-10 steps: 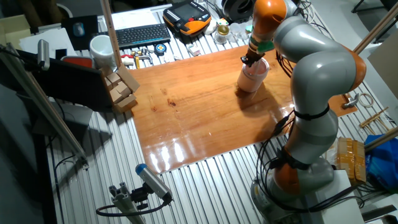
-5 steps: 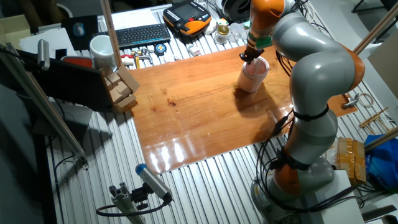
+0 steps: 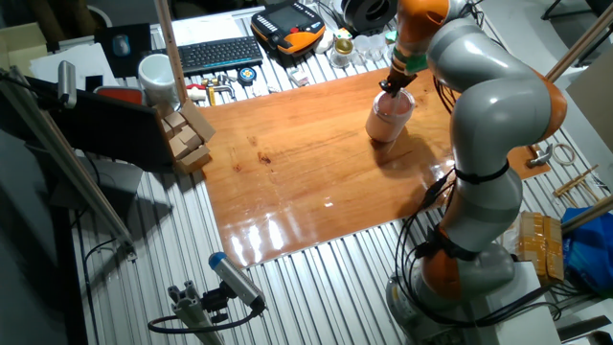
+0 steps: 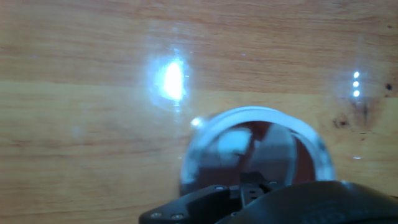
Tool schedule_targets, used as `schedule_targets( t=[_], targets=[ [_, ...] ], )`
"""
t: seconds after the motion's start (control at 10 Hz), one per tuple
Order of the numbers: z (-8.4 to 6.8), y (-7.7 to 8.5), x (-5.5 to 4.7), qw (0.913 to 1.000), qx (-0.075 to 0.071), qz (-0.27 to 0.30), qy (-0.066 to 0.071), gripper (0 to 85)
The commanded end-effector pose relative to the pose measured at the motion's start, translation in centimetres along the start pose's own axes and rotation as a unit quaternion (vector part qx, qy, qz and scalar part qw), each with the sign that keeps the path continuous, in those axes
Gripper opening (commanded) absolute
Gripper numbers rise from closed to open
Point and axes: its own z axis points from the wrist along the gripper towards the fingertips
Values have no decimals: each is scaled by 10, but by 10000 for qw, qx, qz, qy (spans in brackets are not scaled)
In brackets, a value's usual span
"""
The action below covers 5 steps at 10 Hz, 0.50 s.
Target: Put the garbage in the trash can
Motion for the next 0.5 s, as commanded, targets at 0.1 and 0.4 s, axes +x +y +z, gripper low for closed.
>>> schedule_targets(
  t=[0.1,0.4],
  targets=[
    [7,-11,3,10000,-20,-30,-39,0],
    [8,-16,6,10000,-73,-36,-51,0]
  ],
)
